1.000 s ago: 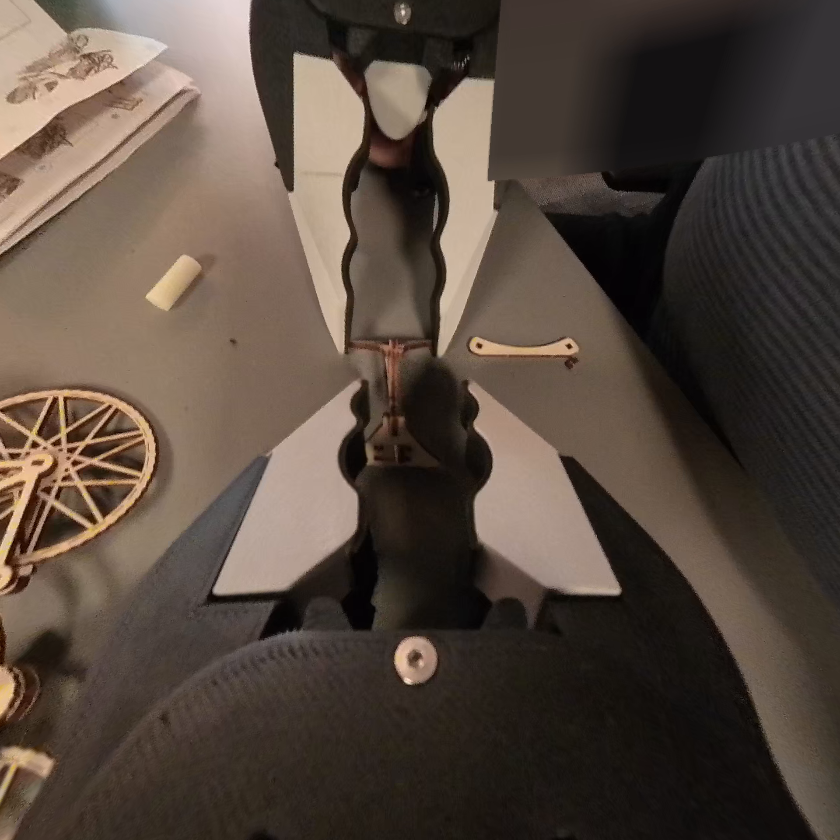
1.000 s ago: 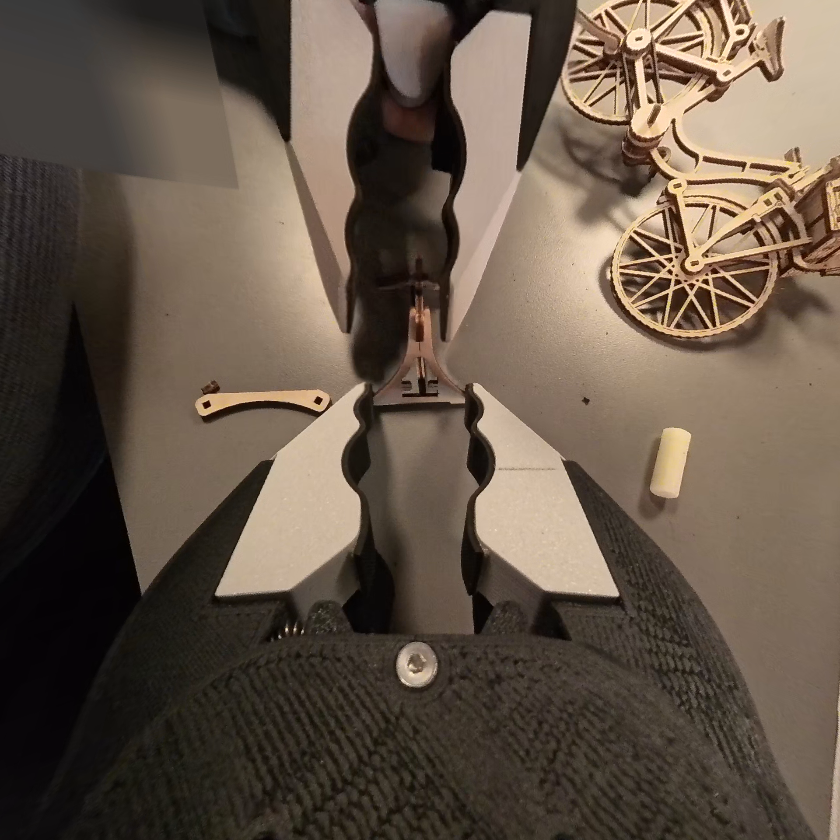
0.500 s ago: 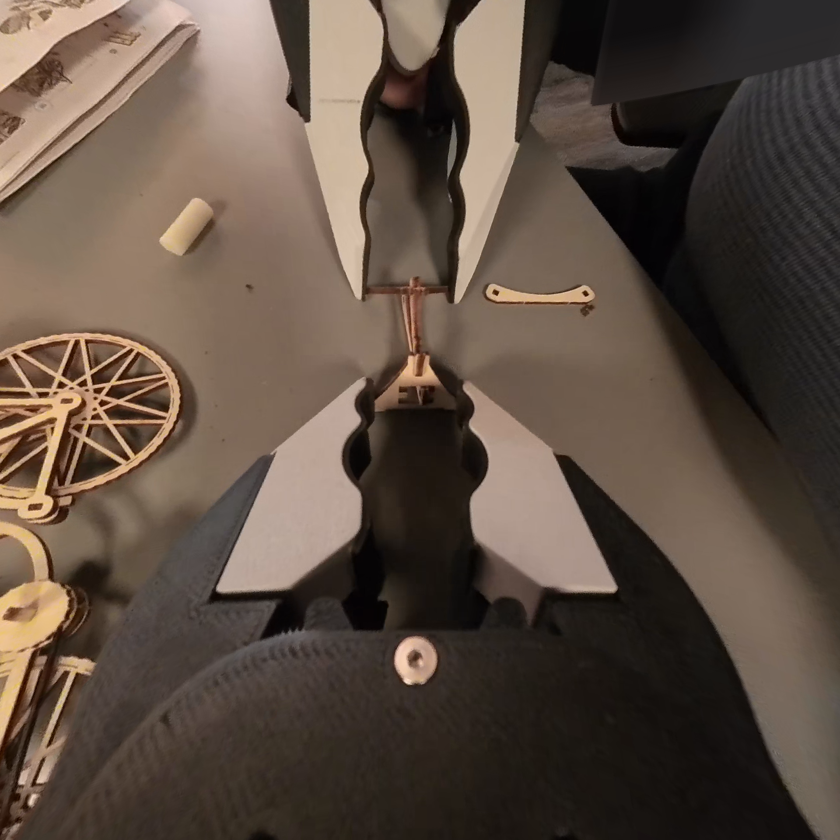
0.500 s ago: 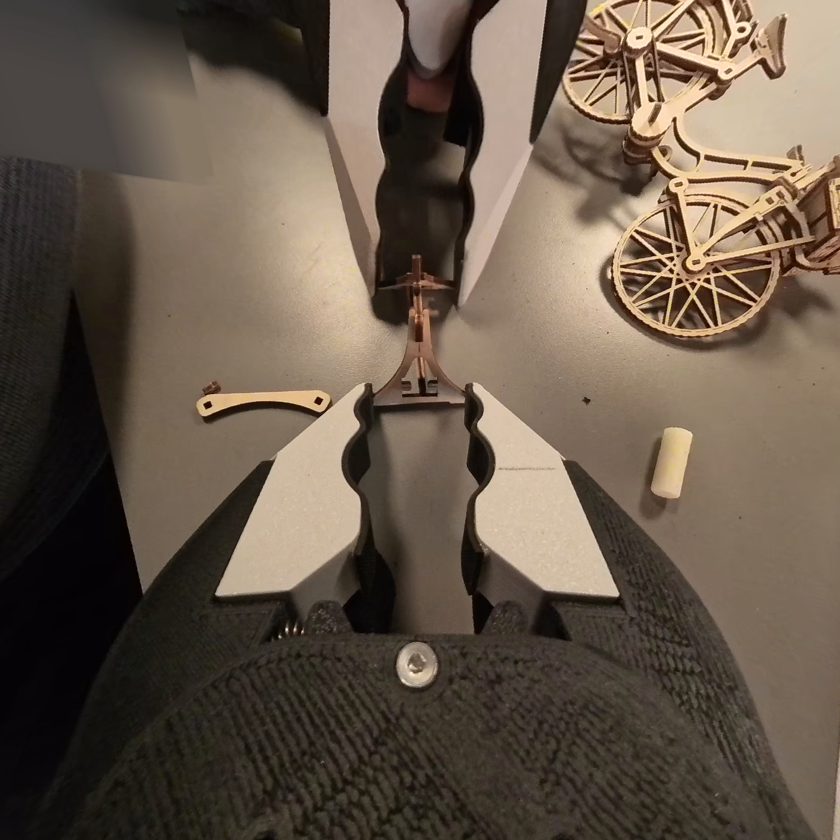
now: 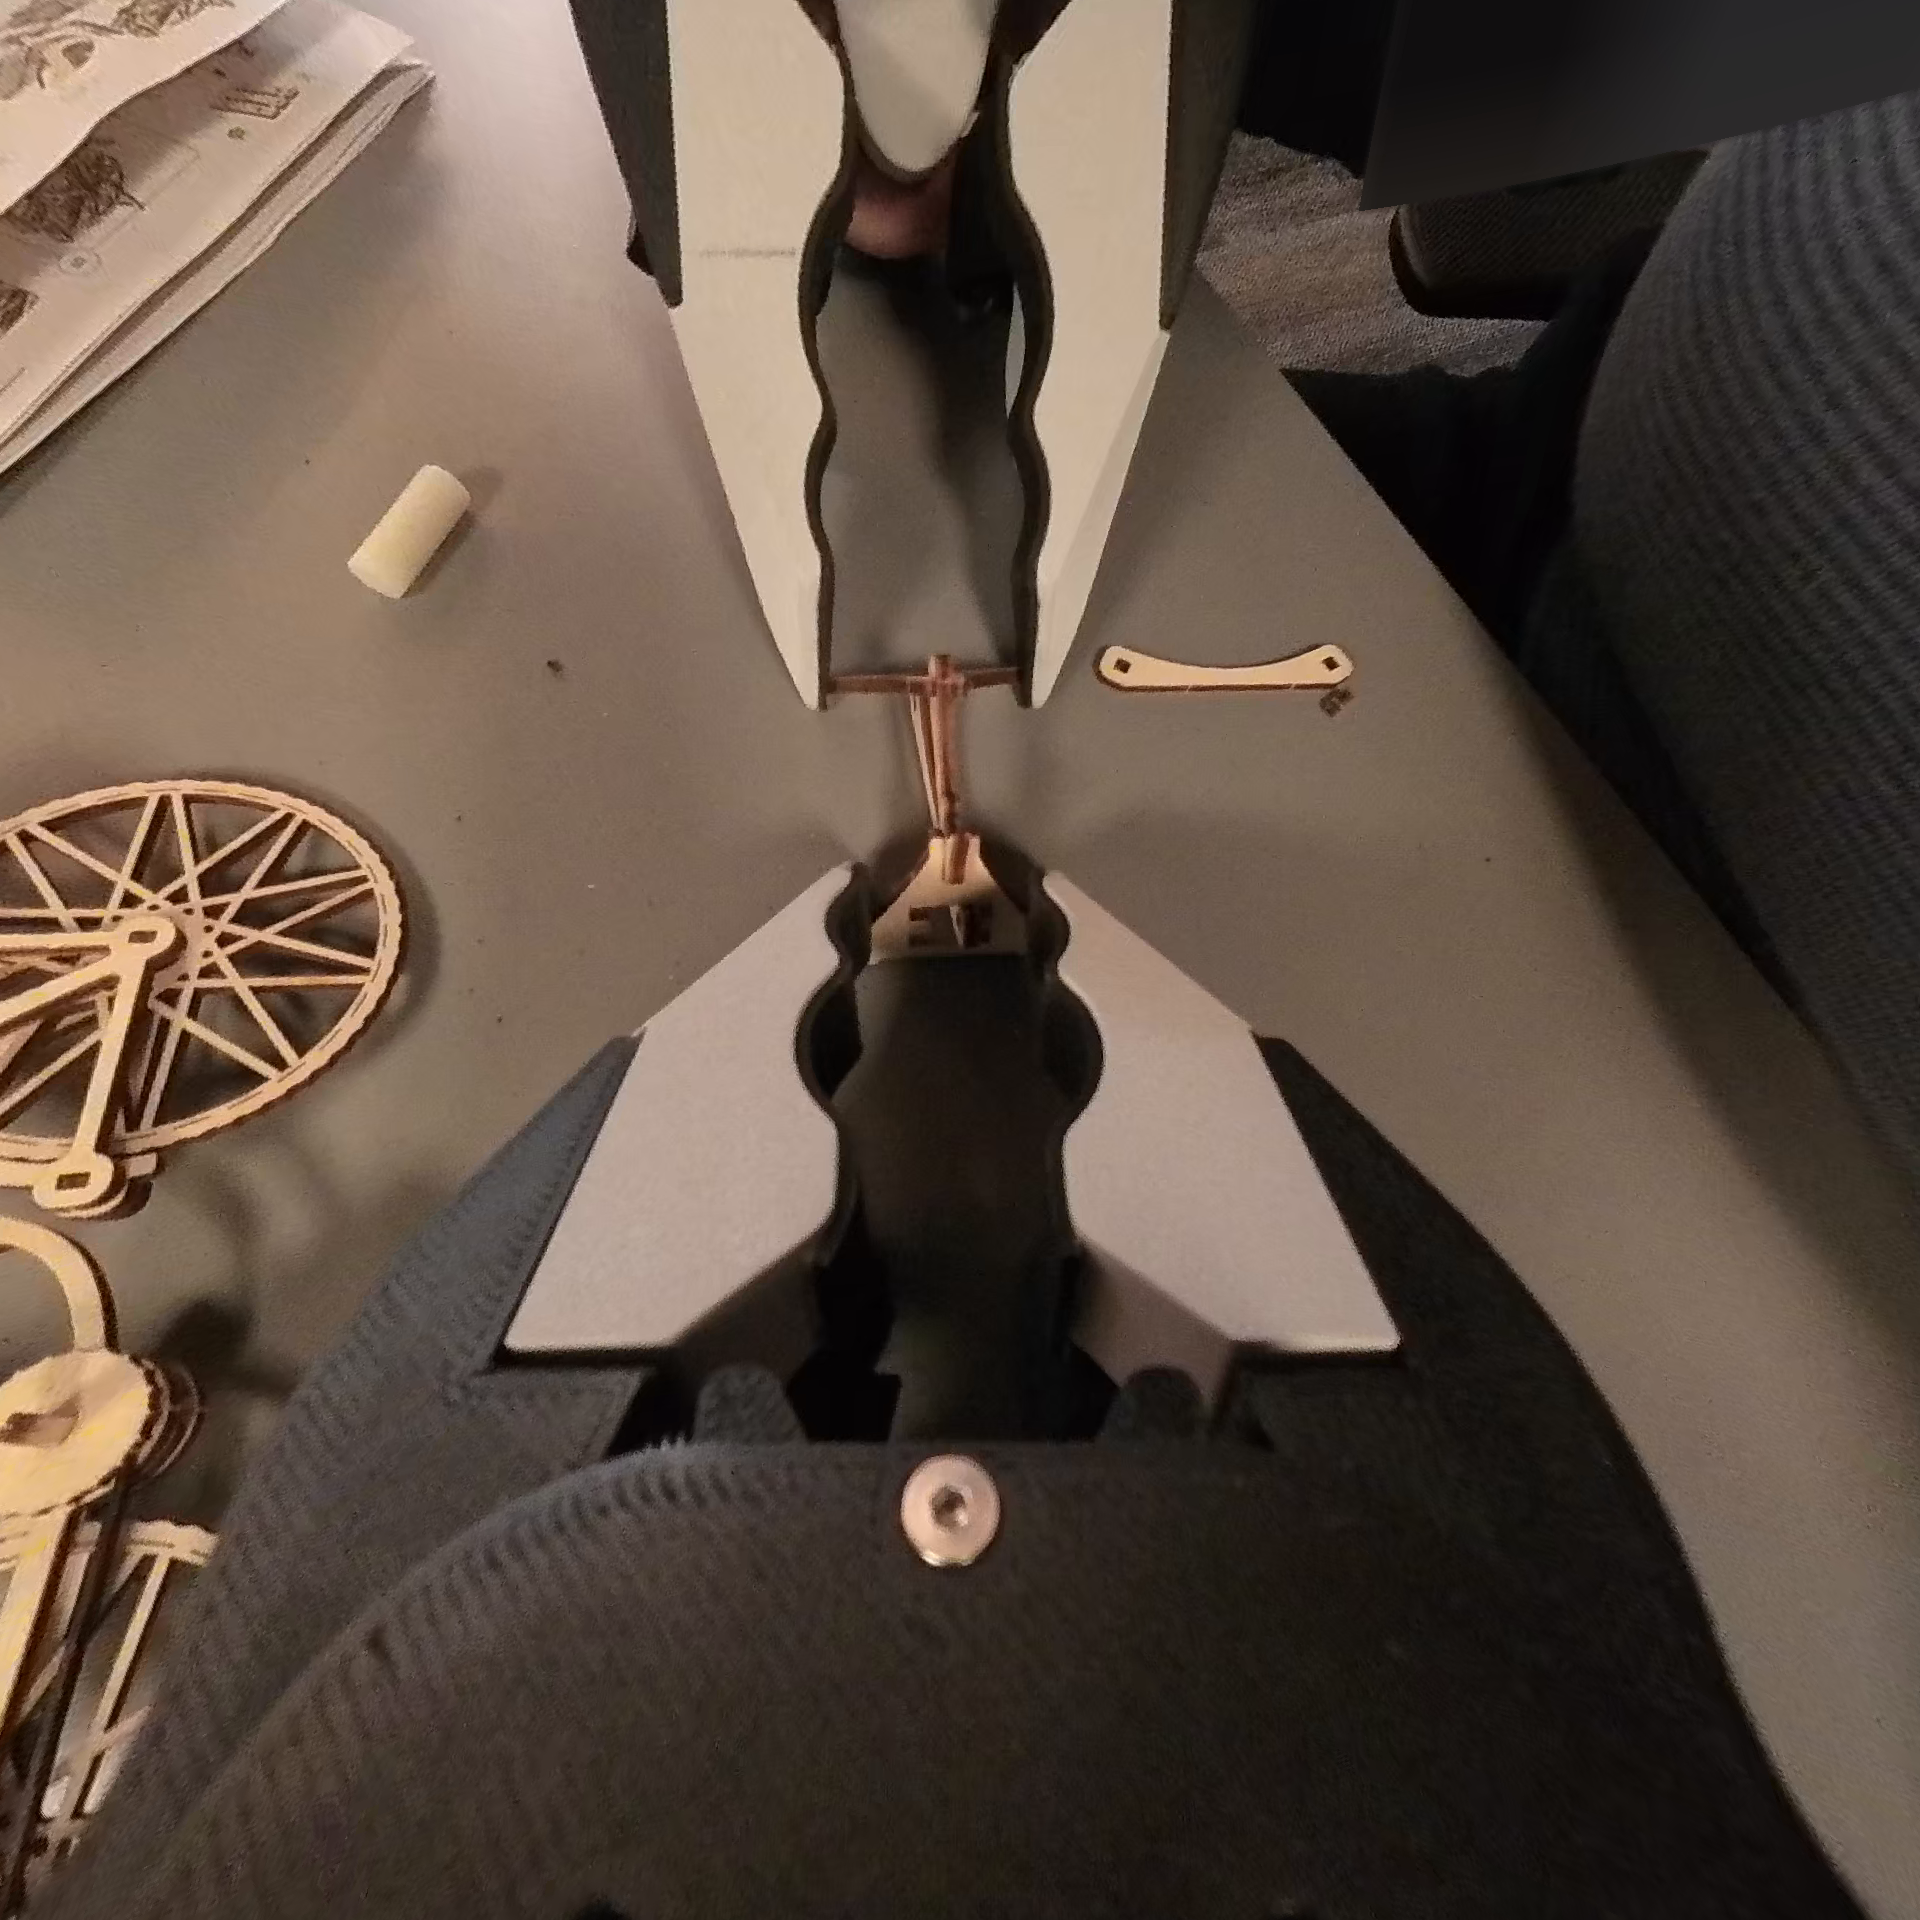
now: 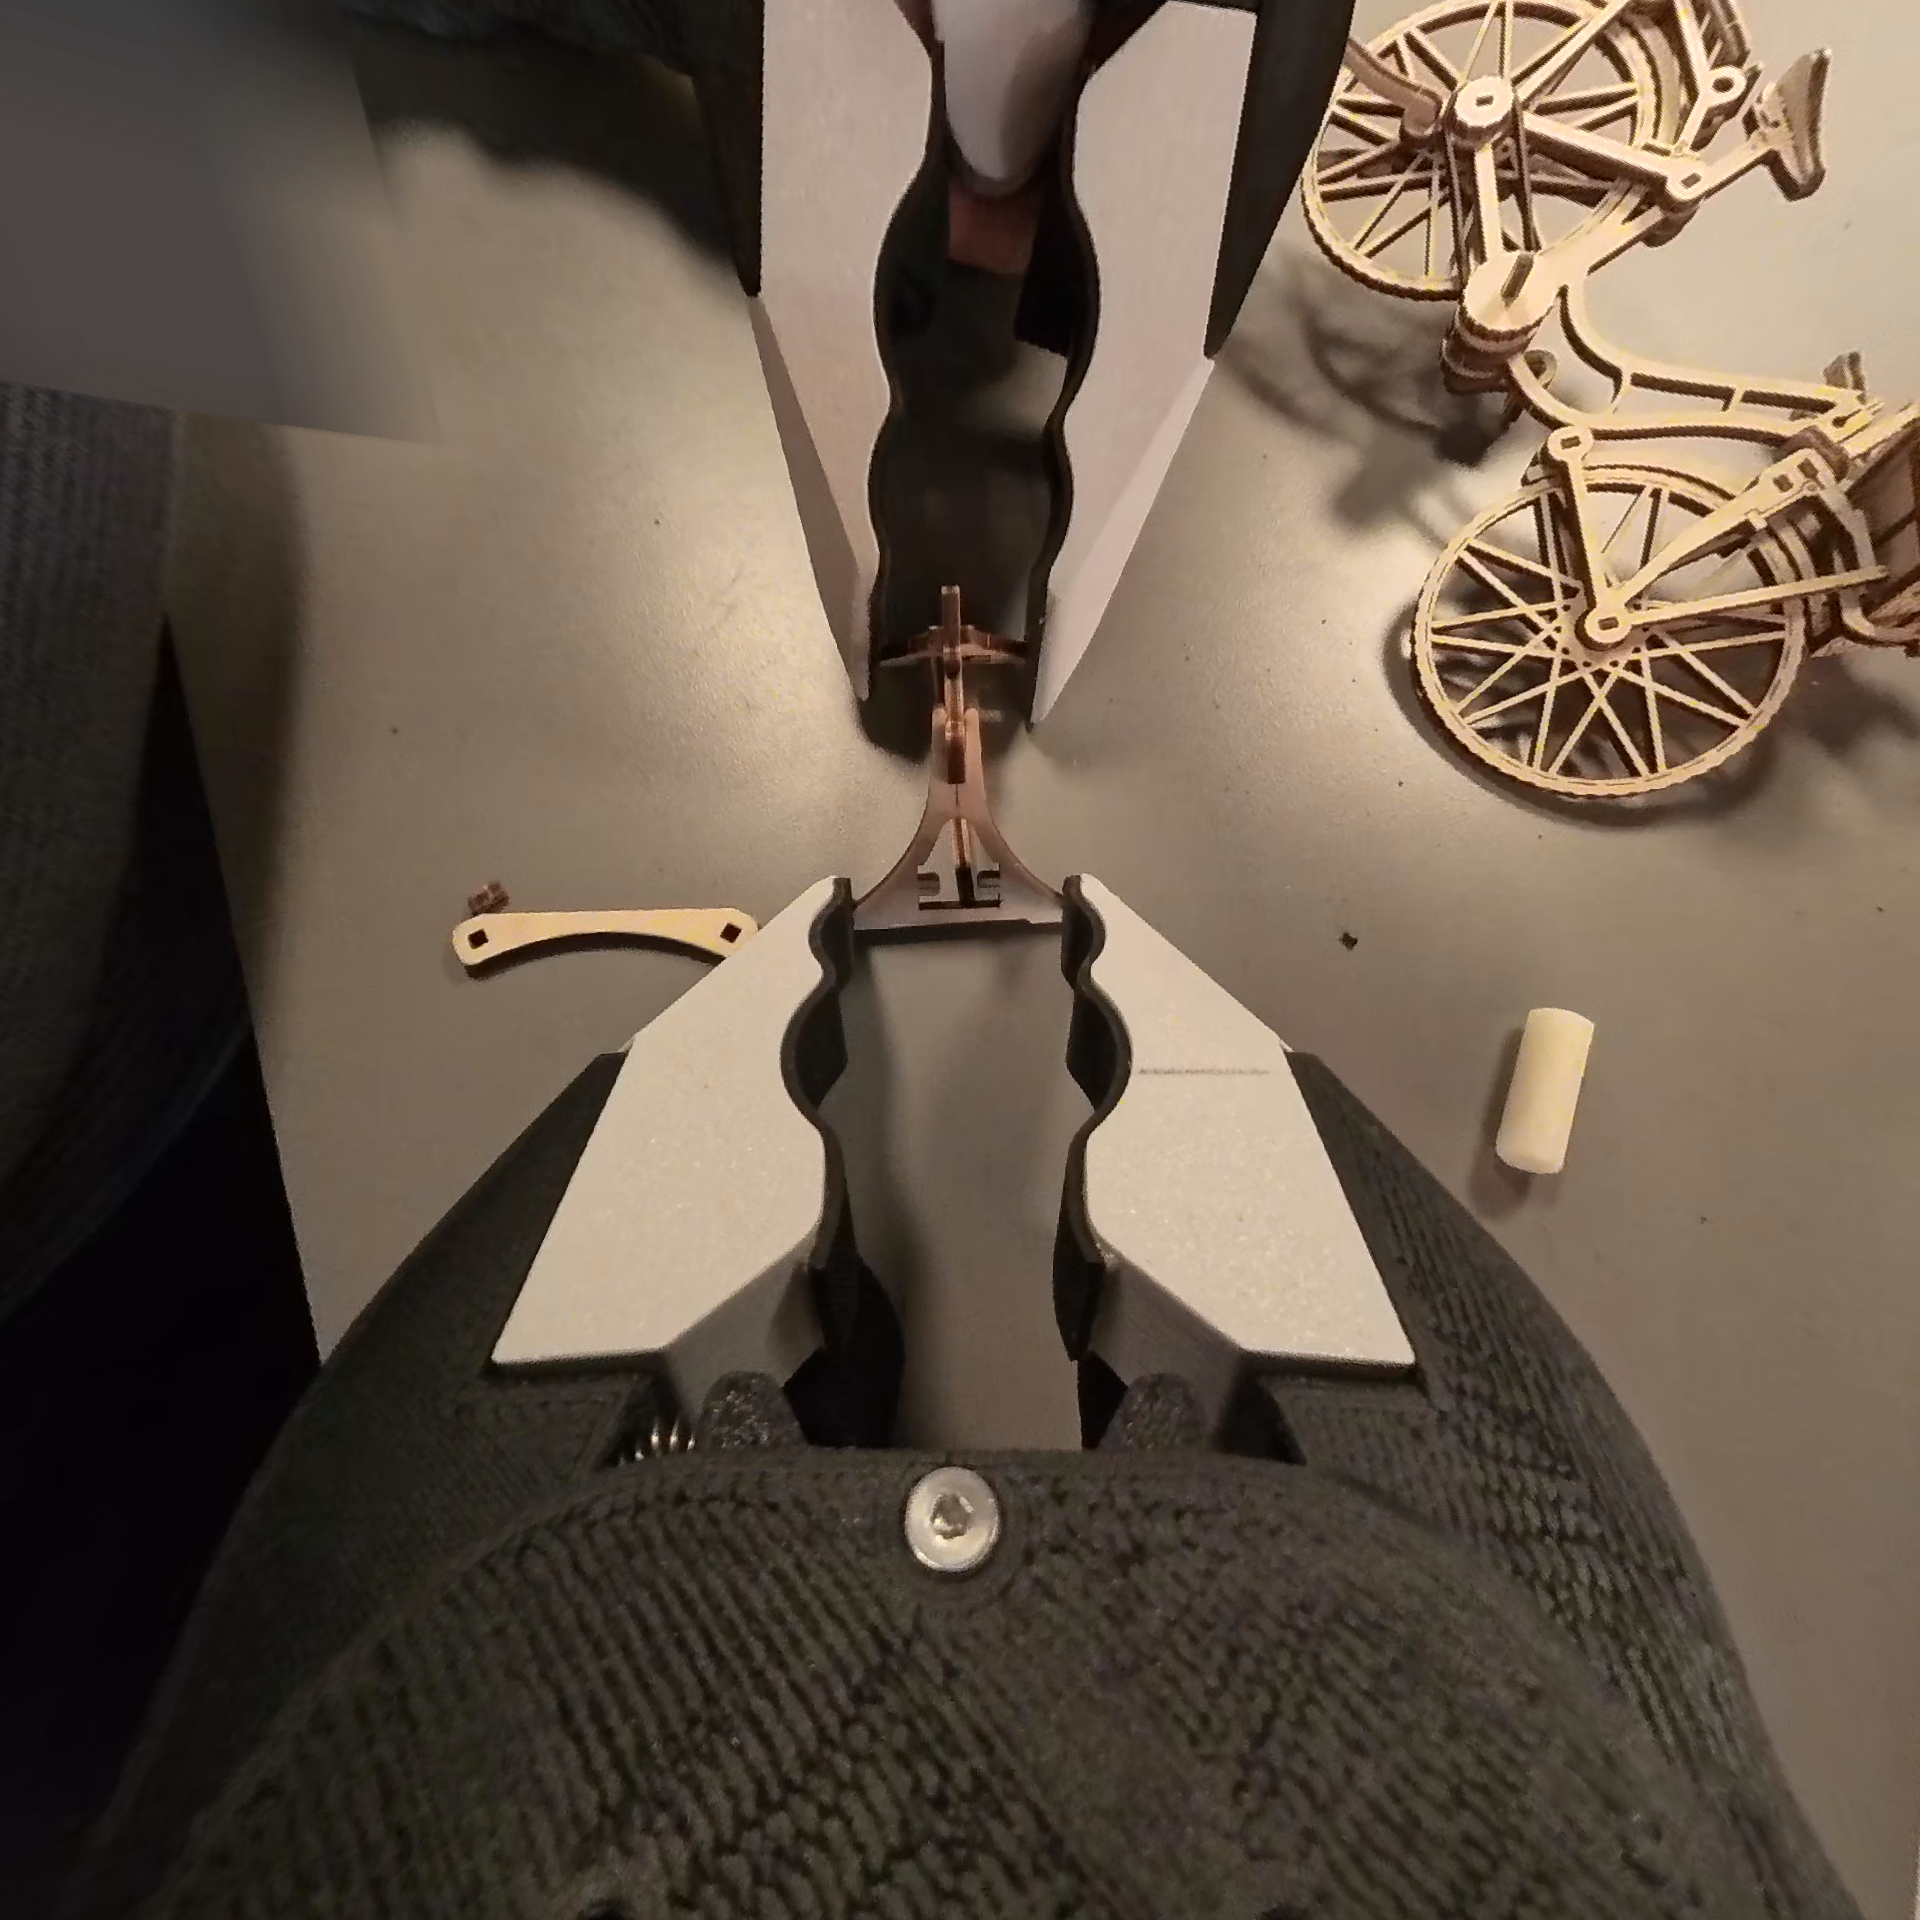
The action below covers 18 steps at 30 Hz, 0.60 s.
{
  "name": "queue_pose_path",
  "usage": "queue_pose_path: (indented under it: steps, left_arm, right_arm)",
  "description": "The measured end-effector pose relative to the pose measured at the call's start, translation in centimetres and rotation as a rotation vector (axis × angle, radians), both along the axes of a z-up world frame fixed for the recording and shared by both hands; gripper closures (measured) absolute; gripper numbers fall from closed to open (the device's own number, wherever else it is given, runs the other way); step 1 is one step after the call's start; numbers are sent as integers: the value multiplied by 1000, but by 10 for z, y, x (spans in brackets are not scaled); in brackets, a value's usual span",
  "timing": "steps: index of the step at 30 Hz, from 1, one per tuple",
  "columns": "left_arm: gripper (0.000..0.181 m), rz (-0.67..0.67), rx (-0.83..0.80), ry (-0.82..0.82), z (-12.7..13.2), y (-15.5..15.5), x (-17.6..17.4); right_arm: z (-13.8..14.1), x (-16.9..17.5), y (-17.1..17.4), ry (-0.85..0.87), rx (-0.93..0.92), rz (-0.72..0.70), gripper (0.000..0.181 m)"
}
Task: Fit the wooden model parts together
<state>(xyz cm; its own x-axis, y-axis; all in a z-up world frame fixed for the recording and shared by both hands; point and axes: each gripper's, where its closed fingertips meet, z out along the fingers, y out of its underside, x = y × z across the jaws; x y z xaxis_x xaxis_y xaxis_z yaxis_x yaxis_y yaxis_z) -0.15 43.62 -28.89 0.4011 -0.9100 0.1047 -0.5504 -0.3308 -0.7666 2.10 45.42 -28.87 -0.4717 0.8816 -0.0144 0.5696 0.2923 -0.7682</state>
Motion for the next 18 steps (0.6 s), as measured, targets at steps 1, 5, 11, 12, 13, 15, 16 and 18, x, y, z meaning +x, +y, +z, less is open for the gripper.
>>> queue_pose_path:
  steps: [1, 5, 11, 12, 13, 15, 16, 18]
  left_arm:
    - [152, 0, -1, -1, 0, 0, 0]
    - [153, 26, 1, -2, 1, 4, 4]
    - [172, 46, 5, -14, 3, 9, 14]
    - [172, 44, 1, -9, 2, 9, 15]
    - [171, 41, -1, -5, 1, 8, 17]
    - [170, 37, 3, 7, 0, 9, 20]
    - [171, 40, 9, 13, 0, 10, 21]
    - [178, 56, 22, 25, -1, 13, 21]
  right_arm:
    - [0, 0, 0, 0, 0, 0, 142]
    - [0, 0, 0, 2, 4, -2, 142]
    - [0, 0, 0, 3, 5, -3, 142]
    - [0, -1, 0, 3, 5, -4, 142]
    - [0, -1, 0, 3, 5, -6, 142]
    - [0, -2, 0, 3, 5, -6, 142]
    - [0, -2, -1, 3, 5, -6, 142]
    - [0, -2, -1, 3, 5, -6, 142]
